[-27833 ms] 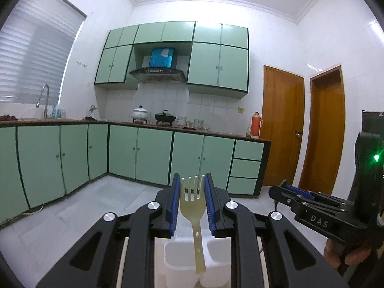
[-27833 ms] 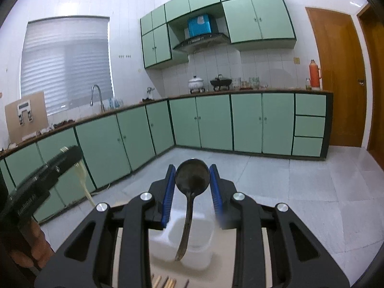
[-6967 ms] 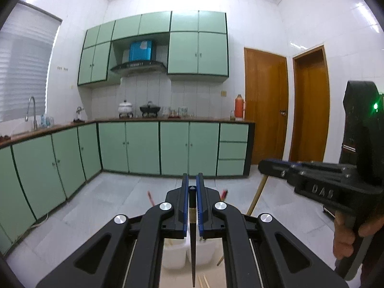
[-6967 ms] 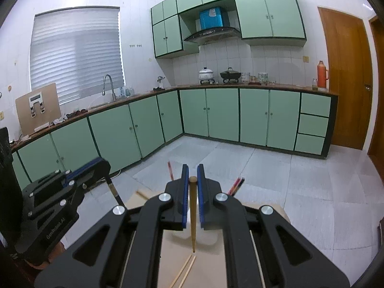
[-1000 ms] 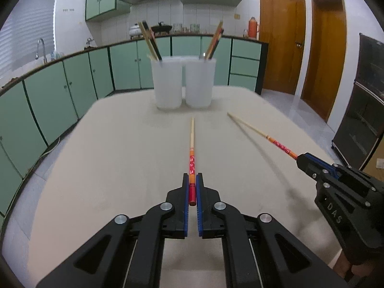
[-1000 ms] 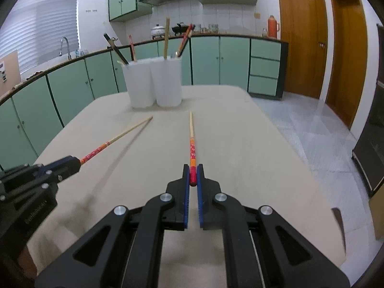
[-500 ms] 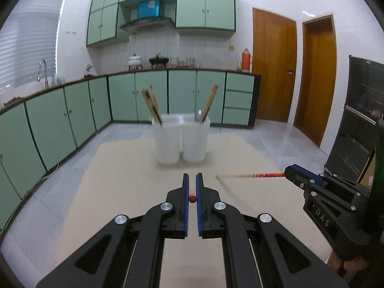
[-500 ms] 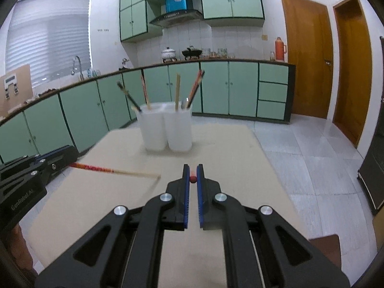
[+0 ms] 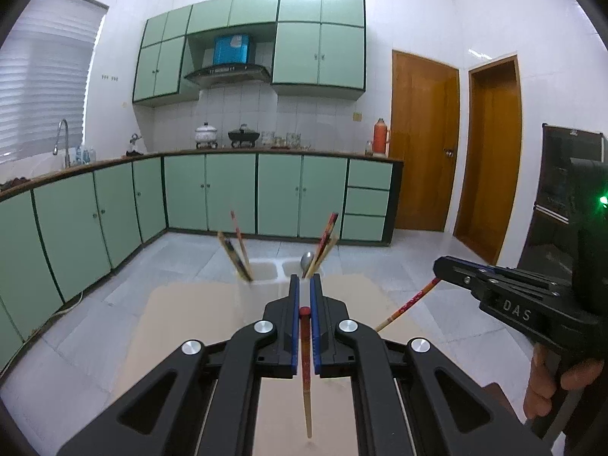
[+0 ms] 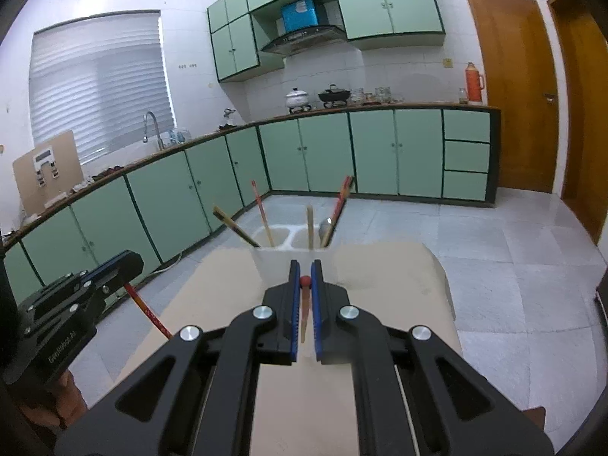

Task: Organize utensils
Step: 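Carry both red-patterned chopsticks to the white holder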

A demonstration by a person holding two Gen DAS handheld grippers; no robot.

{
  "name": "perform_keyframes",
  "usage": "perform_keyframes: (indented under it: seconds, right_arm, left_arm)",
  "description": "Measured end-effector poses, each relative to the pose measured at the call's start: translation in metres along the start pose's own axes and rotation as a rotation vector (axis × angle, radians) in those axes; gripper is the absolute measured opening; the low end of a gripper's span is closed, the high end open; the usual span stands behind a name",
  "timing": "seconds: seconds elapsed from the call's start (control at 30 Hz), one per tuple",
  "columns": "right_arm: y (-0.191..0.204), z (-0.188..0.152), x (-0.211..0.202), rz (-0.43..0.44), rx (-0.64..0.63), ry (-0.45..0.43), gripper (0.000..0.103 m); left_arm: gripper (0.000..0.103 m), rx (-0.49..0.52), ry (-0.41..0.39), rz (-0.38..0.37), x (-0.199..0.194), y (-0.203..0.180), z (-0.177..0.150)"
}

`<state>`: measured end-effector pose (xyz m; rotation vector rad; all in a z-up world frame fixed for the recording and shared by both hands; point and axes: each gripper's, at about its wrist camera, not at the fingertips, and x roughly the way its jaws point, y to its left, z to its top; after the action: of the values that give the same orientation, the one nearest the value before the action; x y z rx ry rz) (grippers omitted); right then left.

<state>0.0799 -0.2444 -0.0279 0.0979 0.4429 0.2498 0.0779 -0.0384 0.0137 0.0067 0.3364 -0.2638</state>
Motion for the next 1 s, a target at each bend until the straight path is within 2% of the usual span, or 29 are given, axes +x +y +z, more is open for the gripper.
perform_keyframes:
  seconds: [0.33,0.67,0.83,1.0]
  right_arm:
    - [0.007,0.066,0.005,-0.009,-0.093,-0.111,0.005]
    - [0.002,0.122,0.046,-0.013,-0.127,-0.138,0.005]
    - [0.004,0.140,0.073,-0.009,-0.146,-0.139,0.005]
    - [0.003,0.150,0.086,0.018,-0.166,-0.126,0.005]
  left_arm:
    - [0.005,0.026,-0.127,0.008,0.011,0.007,0.053]
    - [0.005,0.028,-0.253,0.037,0.053,0.023,0.124]
    - [0.005,0.021,-0.255,0.049,0.090,0.031,0.140]
    - [0.005,0.017,-0.218,0.057,0.129,0.042,0.136]
